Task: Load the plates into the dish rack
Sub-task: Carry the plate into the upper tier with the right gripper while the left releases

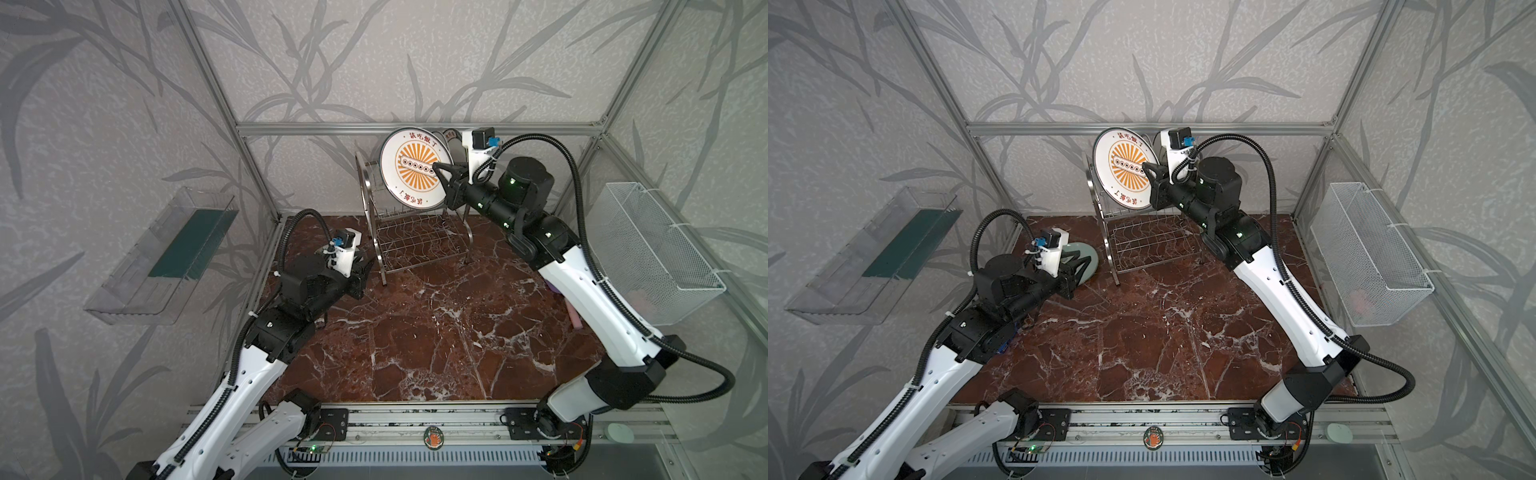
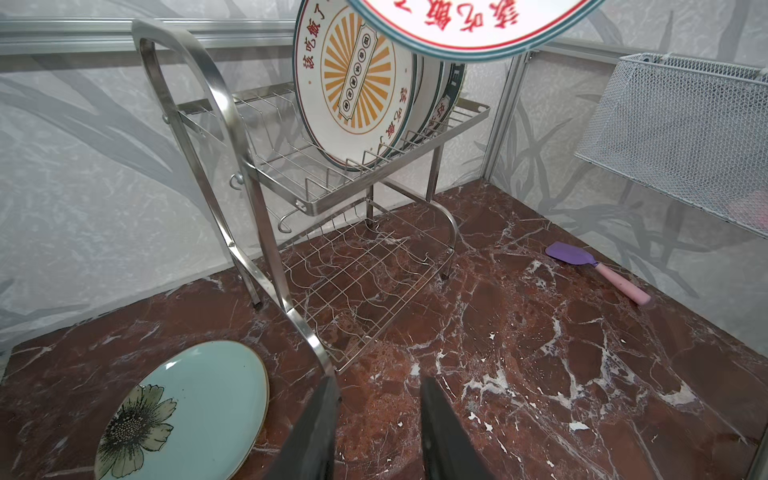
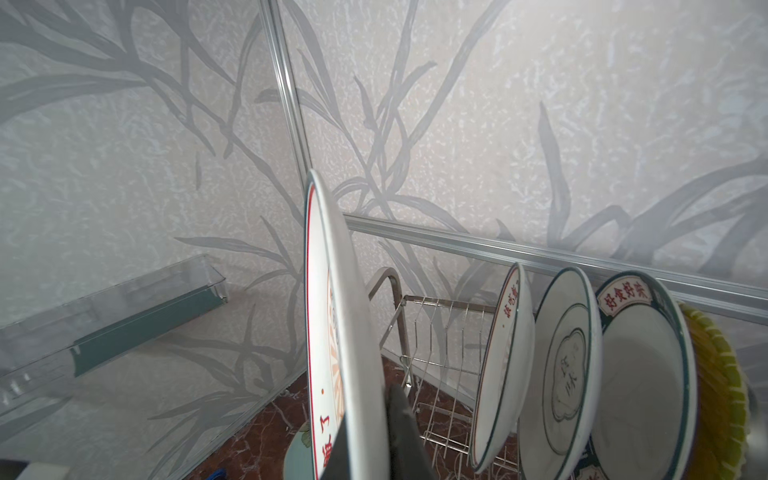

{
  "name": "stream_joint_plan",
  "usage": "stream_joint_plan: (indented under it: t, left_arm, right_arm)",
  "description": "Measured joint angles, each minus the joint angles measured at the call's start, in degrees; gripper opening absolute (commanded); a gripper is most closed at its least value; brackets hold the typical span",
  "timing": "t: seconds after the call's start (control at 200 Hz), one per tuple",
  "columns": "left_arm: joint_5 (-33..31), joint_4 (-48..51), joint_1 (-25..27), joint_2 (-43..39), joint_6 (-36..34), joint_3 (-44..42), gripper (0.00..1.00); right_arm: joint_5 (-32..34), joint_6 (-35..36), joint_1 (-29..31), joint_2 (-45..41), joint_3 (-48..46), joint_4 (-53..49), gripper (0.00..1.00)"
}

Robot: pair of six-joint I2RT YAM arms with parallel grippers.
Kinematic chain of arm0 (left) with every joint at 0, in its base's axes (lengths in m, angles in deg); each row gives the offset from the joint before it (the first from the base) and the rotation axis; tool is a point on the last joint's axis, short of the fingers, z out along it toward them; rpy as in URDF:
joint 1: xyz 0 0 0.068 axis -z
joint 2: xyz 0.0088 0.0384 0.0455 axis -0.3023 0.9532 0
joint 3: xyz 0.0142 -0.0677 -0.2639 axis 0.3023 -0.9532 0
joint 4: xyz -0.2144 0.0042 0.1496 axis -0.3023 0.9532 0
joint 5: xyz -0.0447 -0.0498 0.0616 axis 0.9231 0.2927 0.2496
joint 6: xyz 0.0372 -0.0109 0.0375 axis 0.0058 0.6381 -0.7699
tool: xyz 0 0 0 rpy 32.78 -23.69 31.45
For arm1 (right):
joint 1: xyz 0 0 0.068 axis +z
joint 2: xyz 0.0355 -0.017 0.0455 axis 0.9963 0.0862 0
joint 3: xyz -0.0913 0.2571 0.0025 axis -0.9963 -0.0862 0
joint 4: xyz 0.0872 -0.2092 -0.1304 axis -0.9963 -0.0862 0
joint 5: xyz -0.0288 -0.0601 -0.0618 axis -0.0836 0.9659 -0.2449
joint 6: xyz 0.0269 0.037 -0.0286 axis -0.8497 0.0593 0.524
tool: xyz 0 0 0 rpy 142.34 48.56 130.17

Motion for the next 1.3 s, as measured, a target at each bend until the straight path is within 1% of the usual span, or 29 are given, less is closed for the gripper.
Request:
stream_joint_plan:
  t: [0.245, 0.43, 0.555, 0.7, 0.895, 1.3]
  left_arm:
    - [-0.66, -0.26, 0.0, -0.79, -1.22, -0.13, 0.32]
    - [-0.98, -0.24, -0.09, -1.46, -1.77, -0.42, 0.32]
    - [-1.51, -0.26, -0.09, -2.47, -2.21, -0.55, 0.32]
    - [-1.77, -0.28, -0.11, -3.91, -2.67, -1.29, 0.32]
    - [-1.73, -0.26, -0.13, -3.8, -2.73, -1.38, 0.32]
    - [-1.42, -0.52, -0.46, -3.61, -2.69, -2.36, 0.32]
  right_arm:
    - [12.98, 4.63, 4.92, 5.73, 1.79, 1.68, 0.0]
    - [21.59, 8.48, 8.39, 10.93, 9.07, 2.05, 0.0]
    - [25.68, 9.55, 9.05, 14.58, 14.29, 2.03, 0.0]
    - [29.64, 9.99, 9.05, 19.1, 19.91, 1.22, 0.0]
    - [33.92, 10.88, 9.05, 25.24, 26.58, -0.5, 0.0]
    - [39.47, 14.25, 9.27, 33.48, 35.93, -2.16, 0.0]
